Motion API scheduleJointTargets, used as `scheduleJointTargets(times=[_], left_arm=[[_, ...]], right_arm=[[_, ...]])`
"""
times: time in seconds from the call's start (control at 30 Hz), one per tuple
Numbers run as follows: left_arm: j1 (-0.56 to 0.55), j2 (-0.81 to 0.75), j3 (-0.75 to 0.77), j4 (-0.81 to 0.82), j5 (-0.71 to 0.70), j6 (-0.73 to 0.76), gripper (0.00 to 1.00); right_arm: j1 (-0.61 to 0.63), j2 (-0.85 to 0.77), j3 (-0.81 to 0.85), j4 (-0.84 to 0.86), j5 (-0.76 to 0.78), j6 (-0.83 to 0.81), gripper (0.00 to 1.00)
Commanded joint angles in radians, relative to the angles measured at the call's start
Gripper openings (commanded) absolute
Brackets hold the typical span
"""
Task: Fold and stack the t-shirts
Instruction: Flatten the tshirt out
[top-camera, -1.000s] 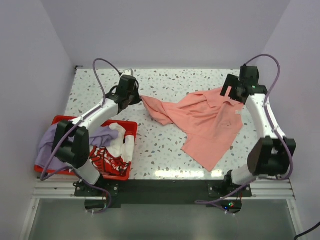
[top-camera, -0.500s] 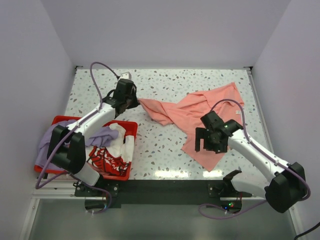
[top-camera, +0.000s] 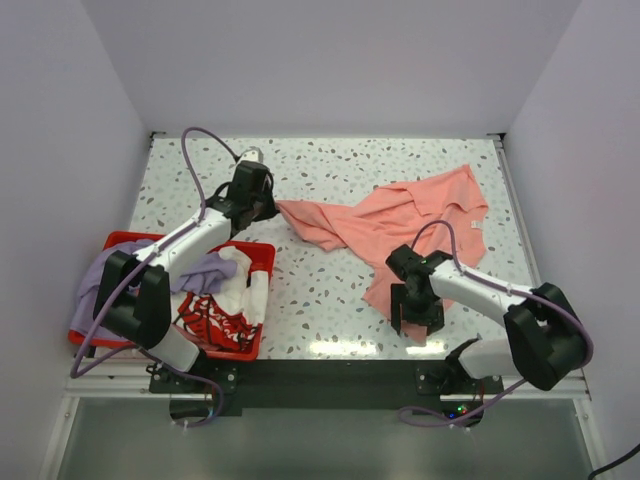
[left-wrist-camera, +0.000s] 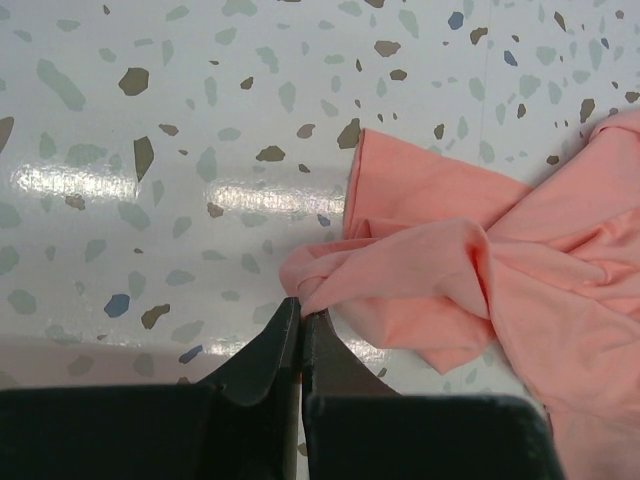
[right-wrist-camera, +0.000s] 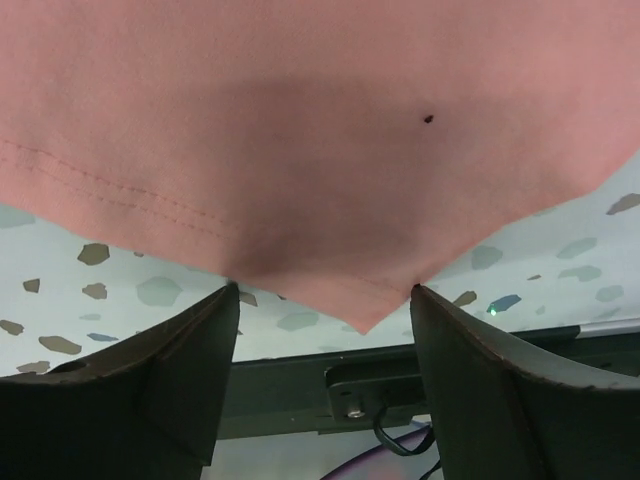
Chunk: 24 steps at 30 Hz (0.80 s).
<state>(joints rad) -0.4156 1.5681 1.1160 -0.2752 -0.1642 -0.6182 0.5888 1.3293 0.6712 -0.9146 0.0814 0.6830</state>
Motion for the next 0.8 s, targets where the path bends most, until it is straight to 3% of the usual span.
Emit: scheduleJointTargets(times=[0.0,0.2,0.57,0.77], left_arm=[[-0.006,-0.014,0.005,0.027,-0.003,-0.017,0.00],[-0.006,0.004,0.024,0.011,-0.015,-0.025,0.00],[-0.011,0.009,0.034,0.005,-0.021,-0.028,0.00],[-0.017,0.004,0.059,-0.012,-0.032,-0.018,0.00]], right_arm=[[0.002,0.033,-0.022,0.103,-0.042,0.015,0.72],[-0.003,0.079,-0.013,0.125,-0.038,0.003,0.55],[-0.017,0.038,-0.035,0.145,-0.025,0.001,0.03],[-0.043,-0.031,0.019,0.114,0.030,0.006,0.00]])
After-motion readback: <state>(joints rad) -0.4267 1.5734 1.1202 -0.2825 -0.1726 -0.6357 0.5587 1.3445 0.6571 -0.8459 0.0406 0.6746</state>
